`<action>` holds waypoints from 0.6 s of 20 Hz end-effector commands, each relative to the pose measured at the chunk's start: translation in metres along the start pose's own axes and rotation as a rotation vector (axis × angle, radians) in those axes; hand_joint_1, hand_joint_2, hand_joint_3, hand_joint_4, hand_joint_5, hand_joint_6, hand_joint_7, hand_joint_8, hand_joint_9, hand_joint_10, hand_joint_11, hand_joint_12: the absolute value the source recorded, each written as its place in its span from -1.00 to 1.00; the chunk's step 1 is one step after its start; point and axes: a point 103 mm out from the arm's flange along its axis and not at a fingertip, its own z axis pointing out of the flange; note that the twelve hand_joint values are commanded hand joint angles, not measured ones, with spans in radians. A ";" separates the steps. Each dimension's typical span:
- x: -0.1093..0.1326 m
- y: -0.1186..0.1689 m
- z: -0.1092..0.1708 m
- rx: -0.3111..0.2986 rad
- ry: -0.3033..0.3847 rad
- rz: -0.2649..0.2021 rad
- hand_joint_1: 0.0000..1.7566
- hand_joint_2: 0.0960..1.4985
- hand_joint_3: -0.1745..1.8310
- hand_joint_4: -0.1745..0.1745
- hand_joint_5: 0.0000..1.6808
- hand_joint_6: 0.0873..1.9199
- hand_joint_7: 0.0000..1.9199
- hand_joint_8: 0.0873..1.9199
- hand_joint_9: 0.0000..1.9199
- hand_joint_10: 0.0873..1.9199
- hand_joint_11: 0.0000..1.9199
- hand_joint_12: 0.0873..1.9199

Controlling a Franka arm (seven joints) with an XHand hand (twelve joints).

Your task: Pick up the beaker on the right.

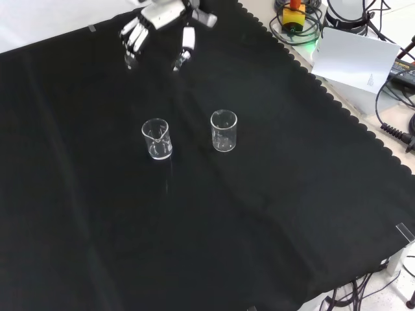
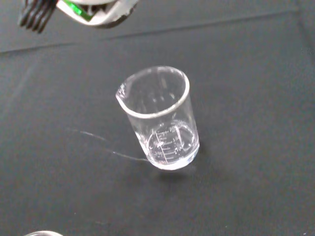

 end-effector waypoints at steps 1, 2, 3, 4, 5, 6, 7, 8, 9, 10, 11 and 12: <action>-0.023 0.051 0.056 -0.006 0.099 -0.028 0.04 -0.24 -0.13 -0.40 -0.32 -1.00 -0.63 -0.29 -0.47 -0.36 -0.86 0.44; -0.023 0.053 0.058 -0.006 0.103 -0.032 0.05 -0.24 -0.12 -0.41 -0.31 -1.00 -0.63 -0.29 -0.47 -0.36 -0.86 0.44; -0.023 0.055 0.060 -0.003 0.110 -0.038 0.05 -0.24 -0.12 -0.41 -0.30 -0.99 -0.62 -0.29 -0.47 -0.36 -0.85 0.44; -0.024 0.056 0.063 -0.004 0.120 -0.045 0.05 -0.25 -0.12 -0.42 -0.29 -0.99 -0.62 -0.28 -0.46 -0.36 -0.85 0.44; -0.025 0.057 0.065 -0.006 0.130 -0.053 0.05 -0.25 -0.12 -0.42 -0.28 -0.99 -0.62 -0.28 -0.46 -0.36 -0.84 0.44; -0.026 0.058 0.068 -0.007 0.143 -0.063 0.05 -0.25 -0.11 -0.43 -0.28 -0.98 -0.61 -0.28 -0.46 -0.36 -0.84 0.44; -0.028 0.058 0.070 -0.009 0.155 -0.070 0.04 -0.26 -0.11 -0.43 -0.28 -0.98 -0.61 -0.28 -0.46 -0.36 -0.84 0.44; -0.030 0.059 0.073 -0.009 0.174 -0.080 0.04 -0.26 -0.11 -0.44 -0.28 -0.98 -0.61 -0.28 -0.46 -0.36 -0.84 0.44; -0.033 0.059 0.076 -0.009 0.188 -0.087 0.04 -0.26 -0.11 -0.44 -0.28 -0.98 -0.61 -0.28 -0.46 -0.36 -0.84 0.43; -0.036 0.059 0.078 -0.008 0.199 -0.092 0.03 -0.27 -0.11 -0.44 -0.29 -0.98 -0.61 -0.28 -0.46 -0.36 -0.84 0.43; -0.039 0.059 0.080 -0.004 0.208 -0.096 0.02 -0.28 -0.11 -0.43 -0.30 -0.98 -0.61 -0.28 -0.46 -0.37 -0.84 0.43; -0.042 0.060 0.082 0.005 0.220 -0.099 0.02 -0.29 -0.11 -0.43 -0.30 -0.98 -0.62 -0.28 -0.46 -0.37 -0.84 0.43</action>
